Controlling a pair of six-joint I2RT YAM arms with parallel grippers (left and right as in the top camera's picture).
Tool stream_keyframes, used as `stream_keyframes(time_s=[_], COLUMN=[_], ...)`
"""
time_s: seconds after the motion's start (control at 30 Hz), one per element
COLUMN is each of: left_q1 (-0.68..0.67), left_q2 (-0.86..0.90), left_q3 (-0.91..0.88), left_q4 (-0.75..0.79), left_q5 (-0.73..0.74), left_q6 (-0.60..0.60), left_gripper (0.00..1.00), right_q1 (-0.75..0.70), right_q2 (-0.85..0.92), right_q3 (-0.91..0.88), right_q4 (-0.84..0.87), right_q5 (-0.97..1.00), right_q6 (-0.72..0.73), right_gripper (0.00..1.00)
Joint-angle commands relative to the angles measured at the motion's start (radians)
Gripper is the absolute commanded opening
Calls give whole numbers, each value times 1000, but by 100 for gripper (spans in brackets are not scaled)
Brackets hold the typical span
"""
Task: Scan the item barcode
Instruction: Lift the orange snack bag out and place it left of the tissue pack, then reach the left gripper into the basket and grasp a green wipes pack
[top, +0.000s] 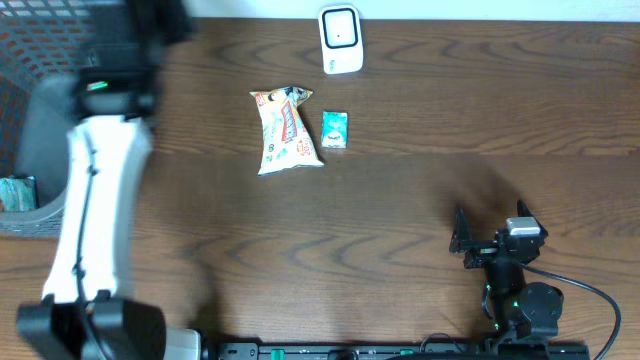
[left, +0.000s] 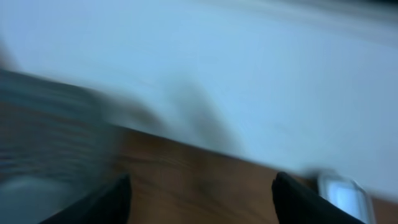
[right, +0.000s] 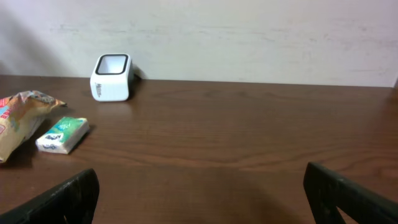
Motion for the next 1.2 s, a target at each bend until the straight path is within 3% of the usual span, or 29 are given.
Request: stream_keyframes(time_s=[0.0,0.17,0.53,0.77,0.97,1.17], left_q1=[148,327,589,620,622,624], left_q2=[-52,-61,65,181,286,353], left_q3=[11,10,5,3,2,2], left_q4=[-5,-19,-298,-371,-423,-473], left_q5=[-2,-2,-10,-19,-231,-251], left_q6=[-2,5,15,169,169,191], left_gripper=[72,78,78,78,78,78], right_q1=[8,8,8,8,8,8], right_q2=[-6,-6,-6,-6,-6,-6], right_q3=[-2,-2,-2,-2,-2,-2], right_q4=[-4,-4,-4,-4,-4,-4], right_q5=[3,3,3,3,3,3], right_q6=[0,0,0,0,0,0], right_gripper=[99,99,99,99,99,99])
